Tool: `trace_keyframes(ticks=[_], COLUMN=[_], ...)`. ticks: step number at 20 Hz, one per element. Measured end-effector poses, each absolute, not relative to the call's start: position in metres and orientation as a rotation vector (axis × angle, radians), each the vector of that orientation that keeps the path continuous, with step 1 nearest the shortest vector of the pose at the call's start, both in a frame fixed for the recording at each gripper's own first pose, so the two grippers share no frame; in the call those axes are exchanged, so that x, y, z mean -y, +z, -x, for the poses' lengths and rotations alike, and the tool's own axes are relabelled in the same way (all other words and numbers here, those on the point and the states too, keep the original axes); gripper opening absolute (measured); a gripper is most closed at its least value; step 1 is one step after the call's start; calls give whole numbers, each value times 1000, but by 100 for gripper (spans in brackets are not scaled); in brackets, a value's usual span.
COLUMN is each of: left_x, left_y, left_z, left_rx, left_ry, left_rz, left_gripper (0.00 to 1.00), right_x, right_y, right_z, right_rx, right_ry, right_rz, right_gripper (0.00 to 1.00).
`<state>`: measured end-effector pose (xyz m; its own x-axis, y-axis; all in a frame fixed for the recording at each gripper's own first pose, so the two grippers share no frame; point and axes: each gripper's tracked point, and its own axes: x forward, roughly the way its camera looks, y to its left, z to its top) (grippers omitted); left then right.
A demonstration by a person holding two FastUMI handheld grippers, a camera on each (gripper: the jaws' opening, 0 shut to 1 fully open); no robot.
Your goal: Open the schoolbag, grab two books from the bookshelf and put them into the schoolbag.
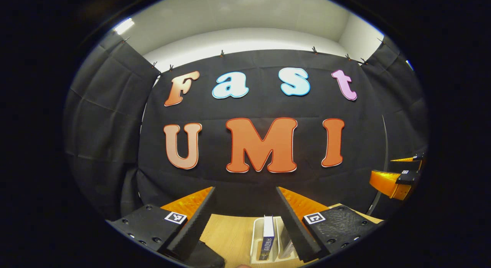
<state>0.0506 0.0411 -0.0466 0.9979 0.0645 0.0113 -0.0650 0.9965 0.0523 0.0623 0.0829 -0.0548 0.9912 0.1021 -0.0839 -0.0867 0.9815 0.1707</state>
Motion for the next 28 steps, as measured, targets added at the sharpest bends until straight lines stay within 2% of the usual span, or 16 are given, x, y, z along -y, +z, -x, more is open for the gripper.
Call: trace_keyframes(ticks=[4,9,14,21,22,24,25,28], left_x=[-74,-80,-86,-95,-95,-97,-103,-120], left_y=[-53,-61,-64,-80,-91,-110,-123,-174], left_z=[-71,-85,-83,-64,-62,-56,-52,-38], left_rx=[3,7,-14,-64,-86,-125,-154,-256], left_ry=[57,26,46,83,81,88,96,118], left_rz=[-45,-21,-45,-208,-256,-331,-377,-518], left_gripper=[95,95,95,95,97,96,100,95], right_x=[-105,-112,-125,-125,-123,-125,-121,-113], right_y=[-48,-57,-63,-70,-70,-74,-78,-90], right_z=[-68,-77,-82,-81,-82,-82,-83,-89], right_rx=[-84,-117,-129,-146,-140,-144,-149,-156], right_ry=[55,16,58,92,93,115,122,134], right_rz=[-138,-119,-112,-95,-86,-85,-82,-60], right_gripper=[94,94,94,94,94,94,94,94])
